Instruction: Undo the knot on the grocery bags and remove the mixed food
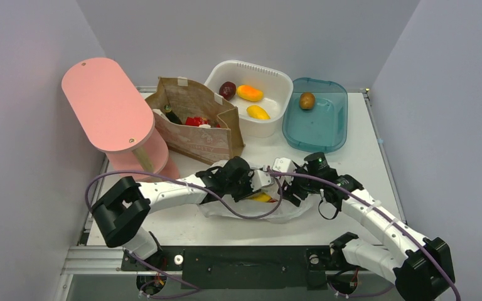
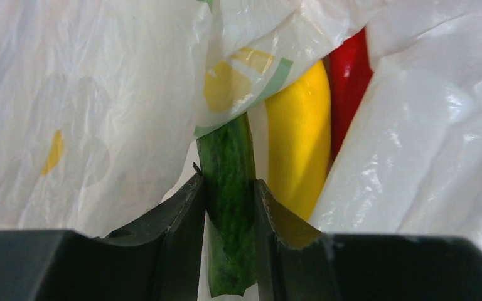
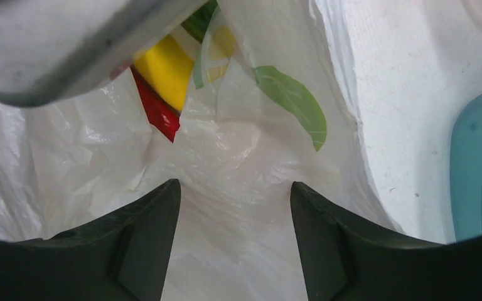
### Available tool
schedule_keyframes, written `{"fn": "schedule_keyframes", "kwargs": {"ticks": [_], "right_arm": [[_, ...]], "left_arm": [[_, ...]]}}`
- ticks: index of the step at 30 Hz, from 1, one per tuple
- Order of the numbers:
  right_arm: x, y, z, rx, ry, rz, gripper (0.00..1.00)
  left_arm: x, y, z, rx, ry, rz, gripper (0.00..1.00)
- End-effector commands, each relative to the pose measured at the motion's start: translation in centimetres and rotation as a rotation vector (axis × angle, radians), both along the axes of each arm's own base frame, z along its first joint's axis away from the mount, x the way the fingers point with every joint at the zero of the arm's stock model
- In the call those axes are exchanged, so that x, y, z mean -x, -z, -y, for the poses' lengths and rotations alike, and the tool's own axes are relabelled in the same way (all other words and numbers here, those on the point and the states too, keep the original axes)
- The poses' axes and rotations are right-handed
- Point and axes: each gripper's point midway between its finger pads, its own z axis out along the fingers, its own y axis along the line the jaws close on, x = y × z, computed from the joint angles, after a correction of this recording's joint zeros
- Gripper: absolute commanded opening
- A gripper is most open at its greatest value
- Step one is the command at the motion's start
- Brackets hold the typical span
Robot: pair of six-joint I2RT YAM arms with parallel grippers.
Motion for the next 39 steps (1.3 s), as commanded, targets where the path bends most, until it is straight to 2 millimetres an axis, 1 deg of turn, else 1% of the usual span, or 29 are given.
{"fn": "schedule_keyframes", "kwargs": {"ticks": [1,4,7,8,9,12,14,15,16,17,19,20,21,22,23,24,25,28,29,30,31,32,33,34,35,36,37,38,39], "right_arm": [[-1.6,-1.3,-0.4,-0.015,0.022,0.049,0.61],[-1.9,-1.1,-0.4,-0.010,0.036,0.046,0.61],[-2.3,-1.0,0.1,0.010,0.062,0.053,0.60],[-2.5,-1.0,0.2,0.017,0.069,0.060,0.60],[-2.5,-1.1,0.3,0.019,0.068,0.066,0.60],[-2.5,-1.6,0.1,0.003,0.057,0.093,0.60],[-2.6,-1.9,-0.1,-0.007,0.048,0.107,0.60],[-2.6,-2.0,-0.1,-0.007,0.048,0.111,0.60],[-2.8,-2.1,0.0,-0.004,0.051,0.116,0.60],[-2.9,-2.1,0.1,0.003,0.055,0.118,0.60],[-3.1,-2.0,0.8,0.030,0.075,0.129,0.51],[-3.4,-2.0,1.2,0.048,0.091,0.138,0.39],[-3.5,-1.9,1.6,0.057,0.106,0.137,0.30],[-3.6,-2.0,1.9,0.061,0.116,0.137,0.08],[-3.7,-2.1,2.1,0.053,0.129,0.133,0.02],[-3.8,-2.6,2.1,0.035,0.140,0.134,0.00],[-3.8,-3.0,2.1,0.014,0.148,0.137,0.00],[-4.2,-3.8,2.3,-0.017,0.175,0.158,0.00],[-4.3,-3.8,2.4,-0.014,0.180,0.162,0.00],[-4.3,-3.8,2.4,-0.012,0.181,0.164,0.00],[-4.3,-3.6,2.5,-0.006,0.183,0.160,0.00],[-4.3,-3.5,2.5,-0.001,0.181,0.162,0.00],[-4.3,-3.2,2.8,0.014,0.191,0.163,0.00],[-4.4,-3.0,2.8,0.020,0.193,0.163,0.00],[-4.5,-2.7,3.1,0.037,0.206,0.160,0.00],[-4.5,-2.5,3.2,0.045,0.210,0.159,0.00],[-4.6,-2.1,3.5,0.062,0.221,0.153,0.00],[-4.6,-1.9,3.6,0.072,0.225,0.149,0.00],[-4.8,-1.7,3.9,0.086,0.240,0.143,0.00]], "left_arm": [[1.1,-7.3,2.4,0.161,0.100,0.011,0.00],[2.2,-8.0,1.6,0.154,0.201,0.053,0.00],[3.8,-8.4,0.8,0.185,0.289,0.017,0.00],[3.7,-8.7,0.3,0.202,0.275,0.004,0.00],[4.1,-9.0,0.4,0.226,0.287,-0.020,0.00],[3.5,-10.5,0.2,0.316,0.256,-0.071,0.00],[3.4,-10.7,0.2,0.339,0.263,-0.053,0.00],[3.5,-10.1,-0.1,0.330,0.263,-0.041,0.00],[3.2,-10.3,-0.2,0.320,0.274,0.012,0.00],[3.7,-9.7,-0.3,0.296,0.297,0.030,0.00],[3.9,-8.5,-1.2,0.212,0.363,0.116,0.00],[3.9,-8.5,-1.7,0.197,0.360,0.135,0.00],[3.9,-7.7,-2.3,0.176,0.363,0.146,0.00],[3.6,-7.7,-2.6,0.165,0.352,0.168,0.00],[3.7,-6.9,-3.1,0.139,0.359,0.170,0.00],[3.5,-6.4,-3.4,0.117,0.350,0.174,0.00],[3.5,-5.7,-3.7,0.093,0.350,0.162,0.00],[3.4,-5.2,-3.7,0.085,0.346,0.150,0.00],[3.1,-5.9,-3.3,0.117,0.343,0.174,0.00],[3.4,-5.9,-3.3,0.135,0.350,0.176,0.00],[3.1,-7.3,-2.7,0.190,0.344,0.220,0.00],[3.3,-7.6,-2.4,0.220,0.350,0.231,0.00],[3.1,-9.4,-1.8,0.281,0.347,0.276,0.00],[3.3,-9.6,-1.7,0.303,0.351,0.281,0.00],[3.1,-11.2,-1.3,0.356,0.348,0.322,0.00],[3.3,-11.2,-1.3,0.370,0.349,0.335,0.00],[3.1,-12.6,-1.0,0.409,0.346,0.383,0.00],[3.1,-12.5,-1.1,0.414,0.337,0.401,0.00],[3.0,-13.4,-1.0,0.439,0.338,0.440,0.00]]}}
